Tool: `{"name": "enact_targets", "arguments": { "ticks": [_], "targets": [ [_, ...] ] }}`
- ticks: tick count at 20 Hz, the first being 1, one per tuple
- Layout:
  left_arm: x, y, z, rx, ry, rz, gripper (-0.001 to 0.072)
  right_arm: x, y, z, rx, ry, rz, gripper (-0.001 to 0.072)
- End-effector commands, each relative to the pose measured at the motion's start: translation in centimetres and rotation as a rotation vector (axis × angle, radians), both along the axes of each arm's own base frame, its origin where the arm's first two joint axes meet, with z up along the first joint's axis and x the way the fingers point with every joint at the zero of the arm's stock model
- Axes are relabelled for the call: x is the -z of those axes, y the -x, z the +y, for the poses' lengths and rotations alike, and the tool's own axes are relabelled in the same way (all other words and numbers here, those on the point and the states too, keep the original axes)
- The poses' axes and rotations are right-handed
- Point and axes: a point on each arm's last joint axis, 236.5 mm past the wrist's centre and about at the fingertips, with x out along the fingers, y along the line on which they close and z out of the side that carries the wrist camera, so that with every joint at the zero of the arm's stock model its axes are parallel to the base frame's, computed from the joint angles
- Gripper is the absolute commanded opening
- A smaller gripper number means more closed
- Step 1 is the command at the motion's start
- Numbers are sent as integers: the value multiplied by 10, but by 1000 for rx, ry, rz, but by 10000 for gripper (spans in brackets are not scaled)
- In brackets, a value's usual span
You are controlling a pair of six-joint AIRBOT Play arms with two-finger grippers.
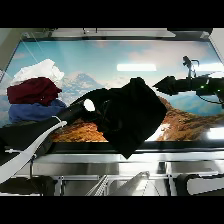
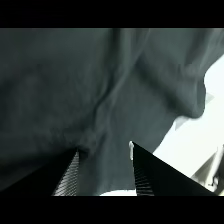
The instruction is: Fold the shirts.
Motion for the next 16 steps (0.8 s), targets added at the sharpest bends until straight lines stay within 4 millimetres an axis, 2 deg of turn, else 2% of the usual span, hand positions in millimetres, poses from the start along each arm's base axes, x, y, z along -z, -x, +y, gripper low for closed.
{"name": "enact_targets", "arguments": {
  "ticks": [1, 4, 9, 10, 11, 13, 16],
  "targets": [
    [2, -25, 4, -69, 0, -57, 344, 0, 0, 0, -2, 0, 1, 506],
    [2, -28, 9, -77, 0, -45, 345, 0, 0, 0, -1, 0, 0, 506],
    [4, -30, -2, -77, 0, -101, 325, 1, 0, 0, -1, 0, 2, 505],
    [4, -31, -2, -74, -2, -109, 164, 1, 0, 0, -1, 0, 2, 505],
    [4, -31, -2, -68, -1, -114, 58, 1, 0, 0, -1, 0, 2, 505],
    [4, -34, 0, -75, 0, -115, 26, 1, 0, 0, -1, -1, 2, 505],
    [-6, -36, 4, -80, 13, -108, 26, 1, 0, 0, 0, -1, 2, 505]
  ]
}}
